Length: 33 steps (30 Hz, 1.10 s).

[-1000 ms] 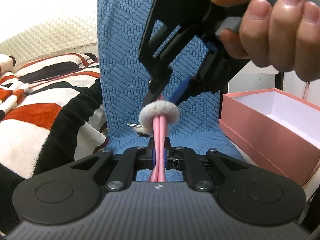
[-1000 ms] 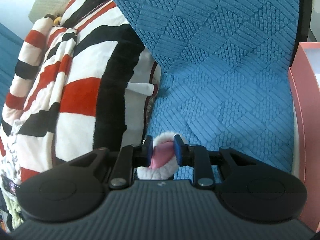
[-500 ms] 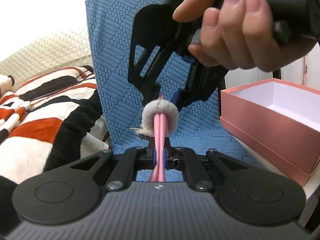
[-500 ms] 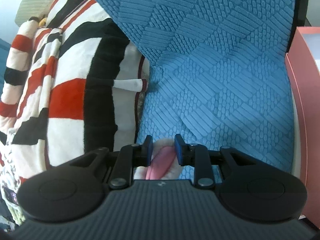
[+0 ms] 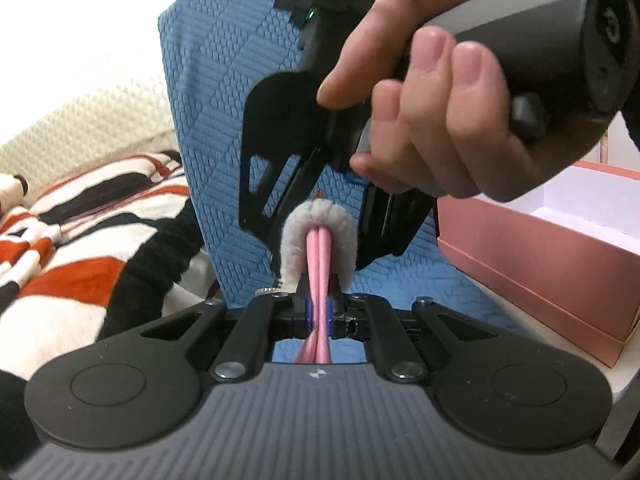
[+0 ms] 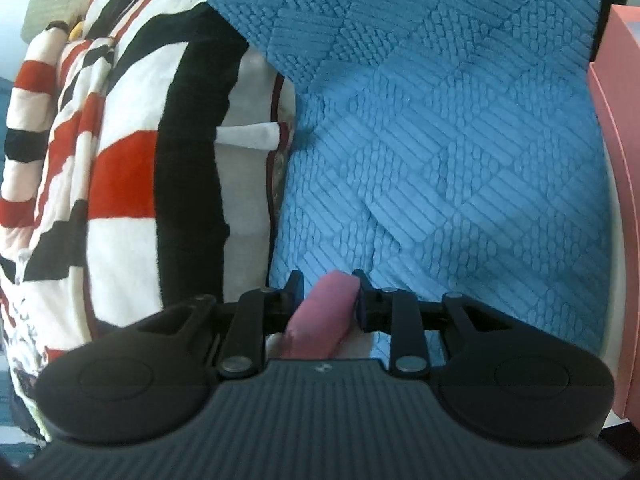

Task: Organize objects
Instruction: 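Thread the white ring over the folded pink strip with the right gripper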

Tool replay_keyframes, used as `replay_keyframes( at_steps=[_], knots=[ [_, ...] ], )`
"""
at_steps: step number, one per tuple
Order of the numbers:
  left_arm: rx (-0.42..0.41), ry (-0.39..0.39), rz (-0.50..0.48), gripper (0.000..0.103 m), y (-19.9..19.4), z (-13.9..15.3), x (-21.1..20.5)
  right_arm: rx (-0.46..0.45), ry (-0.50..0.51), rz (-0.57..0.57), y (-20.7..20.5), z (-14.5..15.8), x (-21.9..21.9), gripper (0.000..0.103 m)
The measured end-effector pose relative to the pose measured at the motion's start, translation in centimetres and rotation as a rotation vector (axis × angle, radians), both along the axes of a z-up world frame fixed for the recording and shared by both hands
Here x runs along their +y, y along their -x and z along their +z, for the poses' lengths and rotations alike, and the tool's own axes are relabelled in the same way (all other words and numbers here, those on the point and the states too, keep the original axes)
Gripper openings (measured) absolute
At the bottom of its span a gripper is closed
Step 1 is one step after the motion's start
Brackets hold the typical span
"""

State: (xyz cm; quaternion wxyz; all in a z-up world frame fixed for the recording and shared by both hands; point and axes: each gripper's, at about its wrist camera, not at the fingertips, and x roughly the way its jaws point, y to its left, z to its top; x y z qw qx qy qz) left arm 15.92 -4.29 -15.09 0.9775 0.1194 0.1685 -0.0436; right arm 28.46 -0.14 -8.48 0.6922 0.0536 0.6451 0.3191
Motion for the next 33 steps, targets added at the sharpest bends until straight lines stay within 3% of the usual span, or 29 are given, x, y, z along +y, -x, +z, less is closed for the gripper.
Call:
replay_keyframes(
  at_steps=[6,12,23,29,33],
  knots=[
    [0.024,0.024,0.010,0.008,-0.4,-0.1,0.3,-0.040,-0.036,-0.003,-0.3,1.4,-0.6,0.037],
    [0.056,0.052,0.032,0.008,-0.9,-0.4,0.9,-0.077,-0.081,-0.003,-0.5,3.1,-1.6,0.037],
    [0.100,0.068,0.051,0.008,-1.6,-0.9,1.6,-0.015,-0.061,0.031,1.8,0.0,-1.3,0.032],
    [0.127,0.096,0.050,0.009,-2.1,-1.2,2.0,-0.002,-0.068,-0.006,1.5,-0.5,-1.6,0.030],
    [0.169,0.122,0.047,0.016,-2.5,-1.6,2.1,-0.008,-0.063,-0.026,1.4,-0.8,-2.0,0.019]
  ],
)
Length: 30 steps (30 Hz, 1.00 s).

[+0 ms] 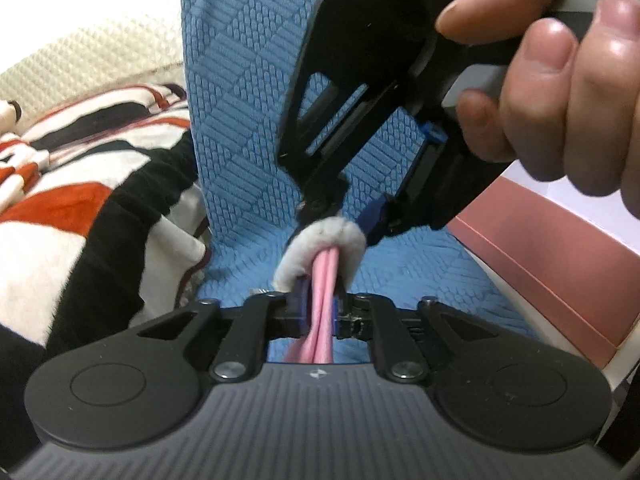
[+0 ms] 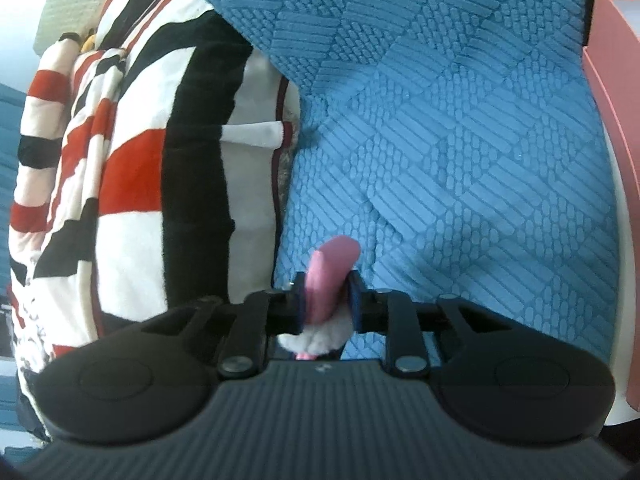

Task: Organize objects
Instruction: 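Thread the white ring over the folded pink strip with the right gripper, then grasp the strip below the ring with the right gripper while the left gripper releases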

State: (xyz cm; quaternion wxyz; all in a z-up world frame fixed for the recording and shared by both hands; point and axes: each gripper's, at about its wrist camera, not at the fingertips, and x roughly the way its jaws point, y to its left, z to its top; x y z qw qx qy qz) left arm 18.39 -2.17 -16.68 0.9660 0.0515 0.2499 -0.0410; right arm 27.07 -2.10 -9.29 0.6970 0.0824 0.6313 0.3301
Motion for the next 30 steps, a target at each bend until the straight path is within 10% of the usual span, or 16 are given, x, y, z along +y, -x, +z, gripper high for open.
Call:
replay_keyframes(
  at_steps=[14,30],
  knots=[
    [0.160,0.151,-0.044,0.038,-1.9,-2.0,0.9,-0.017,0.018,-0.058,-1.2,-0.7,-1.7,0.014],
    [0.191,0.062,-0.132,0.034,-2.0,-3.0,-1.3,-0.051,0.004,-0.137,-4.0,0.7,-4.6,0.014]
  ],
)
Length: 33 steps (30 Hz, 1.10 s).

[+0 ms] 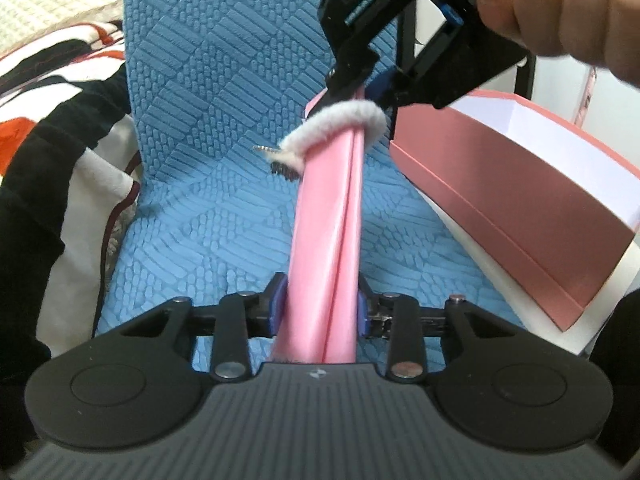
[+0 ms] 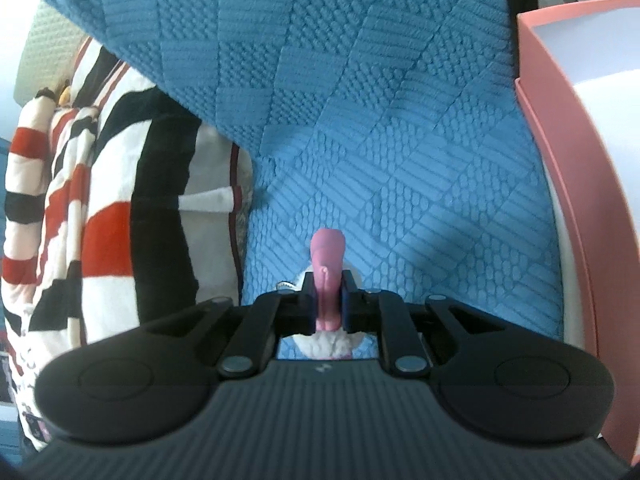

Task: Organize objects
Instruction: 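Grasp the strip below the ring with the right gripper while the left gripper releases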

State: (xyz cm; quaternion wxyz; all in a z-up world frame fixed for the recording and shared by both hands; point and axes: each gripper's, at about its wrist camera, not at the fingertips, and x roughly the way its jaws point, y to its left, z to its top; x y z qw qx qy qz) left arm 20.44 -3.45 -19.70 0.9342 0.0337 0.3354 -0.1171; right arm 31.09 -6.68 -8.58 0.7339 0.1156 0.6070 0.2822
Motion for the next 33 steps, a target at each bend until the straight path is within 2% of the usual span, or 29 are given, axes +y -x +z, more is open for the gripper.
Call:
replay_keyframes(
  at_steps=[3,5,9,11,14,16,18,21,29,30,31,33],
  knots=[
    [-0.025,-0.040,0.012,0.018,0.2,0.0,-0.3,-0.002,-0.011,-0.006,0.1,0.0,-0.2,0.019],
    [-0.029,-0.039,0.023,0.014,0.2,0.0,-0.2,0.004,-0.015,-0.023,0.4,-0.4,-0.3,0.021],
    [-0.027,-0.034,0.030,0.011,0.4,0.1,-0.1,0.053,-0.032,-0.003,1.3,-1.7,0.3,0.022],
    [-0.017,-0.026,0.035,0.011,0.3,0.0,0.0,0.048,-0.037,-0.009,1.6,-2.1,0.4,0.023],
    [0.001,0.005,0.047,0.011,0.0,-0.1,0.4,0.042,-0.071,-0.025,1.7,-2.2,0.3,0.030],
    [0.022,0.025,0.063,0.011,-0.2,-0.4,0.7,0.024,-0.097,-0.030,2.0,-1.8,0.0,0.040],
    [0.042,0.037,0.076,0.012,-0.5,-0.7,1.0,0.006,-0.118,-0.021,2.6,-1.7,-0.1,0.042],
    [0.064,0.054,0.081,0.012,-0.8,-1.0,1.2,0.010,-0.123,0.003,3.5,-2.4,0.0,0.042],
    [0.098,0.055,0.078,0.012,-1.2,-1.5,1.2,0.082,-0.115,0.024,4.7,-6.7,0.9,0.040],
    [0.101,0.054,0.079,0.013,-1.2,-1.5,1.2,0.081,-0.107,0.024,4.7,-7.1,1.0,0.037],
    [0.104,0.056,0.083,0.013,-1.3,-1.6,1.3,0.082,-0.101,0.023,4.7,-7.3,1.1,0.030],
    [0.107,0.060,0.092,0.014,-1.3,-1.6,1.5,0.080,-0.103,0.021,4.5,-7.8,1.1,0.025]
  ],
)
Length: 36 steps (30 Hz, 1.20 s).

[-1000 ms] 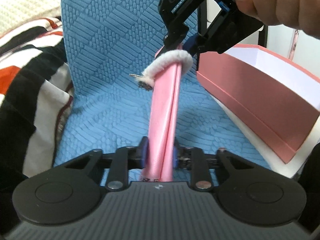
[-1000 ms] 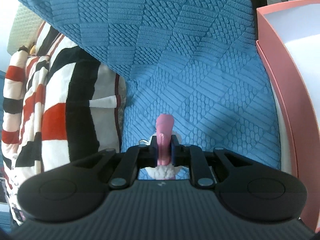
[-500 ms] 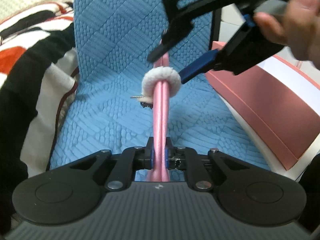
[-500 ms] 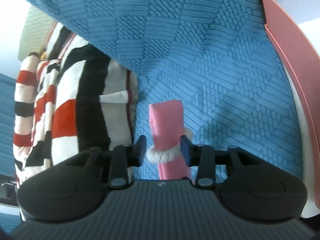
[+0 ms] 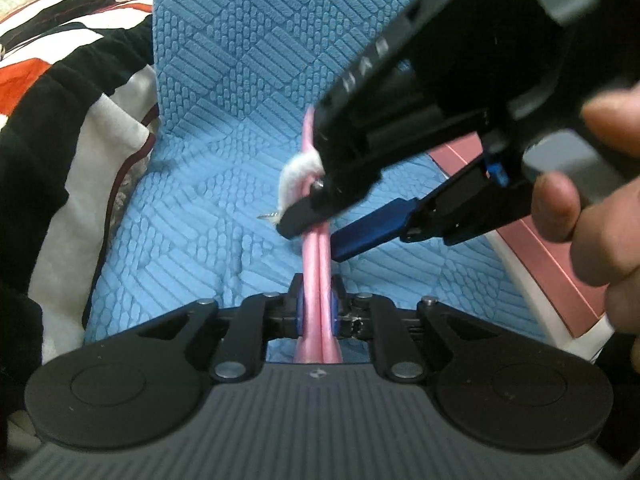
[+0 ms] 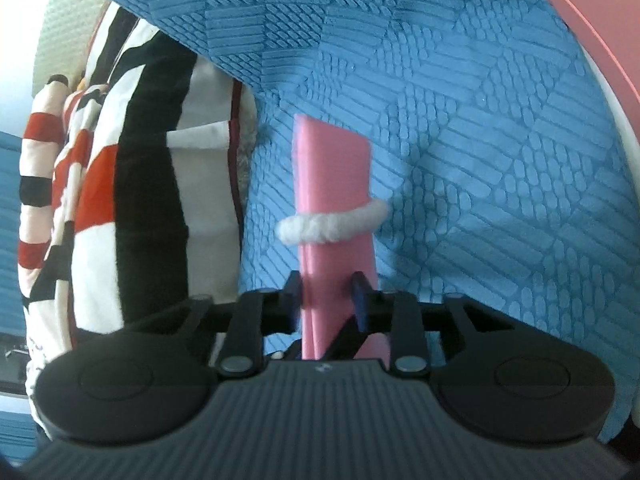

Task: Organize objects
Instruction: 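Grasp the strip below the ring with the right gripper while the left gripper releases, then carry the ringed pink strip with the right gripper over the pink box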

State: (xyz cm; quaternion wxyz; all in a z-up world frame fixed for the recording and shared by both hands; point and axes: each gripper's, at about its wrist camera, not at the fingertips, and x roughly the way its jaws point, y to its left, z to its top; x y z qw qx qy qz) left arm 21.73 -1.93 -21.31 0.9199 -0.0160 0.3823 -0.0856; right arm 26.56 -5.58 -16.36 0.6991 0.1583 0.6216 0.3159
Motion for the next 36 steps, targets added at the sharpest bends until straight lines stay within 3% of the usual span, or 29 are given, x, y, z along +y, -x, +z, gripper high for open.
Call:
replay_keyframes(
  at_steps=[1,5,11,19,25,27,29,32,36],
  knots=[
    [0.003,0.004,0.000,0.017,0.0,0.0,0.0,-0.007,0.007,-0.003,-0.1,-0.2,-0.1,0.019],
    [-0.017,0.013,-0.012,0.032,0.4,0.5,-0.2,-0.045,0.042,-0.014,-0.4,-0.5,-0.5,0.010],
    [-0.045,0.029,-0.041,0.034,1.6,1.5,-0.7,-0.178,0.131,-0.002,-1.3,0.4,-1.5,0.009],
    [-0.028,0.095,0.006,0.034,1.5,1.6,0.4,-0.334,0.228,0.049,-1.7,2.2,-2.9,0.009],
    [0.002,0.122,0.041,0.051,1.1,1.4,1.2,-0.362,0.225,0.090,0.5,3.4,-3.6,0.009],
    [0.017,0.144,0.051,0.063,1.0,1.4,1.4,-0.359,0.216,0.091,1.2,3.7,-4.1,0.009],
    [0.025,0.157,0.053,0.067,1.1,1.7,1.6,-0.365,0.215,0.093,1.9,4.0,-4.5,0.009],
    [0.019,0.151,0.073,0.080,1.5,2.3,1.6,-0.366,0.201,0.093,2.7,4.6,-5.2,0.009],
    [0.022,0.161,0.104,0.089,1.9,3.1,1.9,-0.386,0.197,0.092,3.4,5.4,-5.8,0.009]
  ],
)
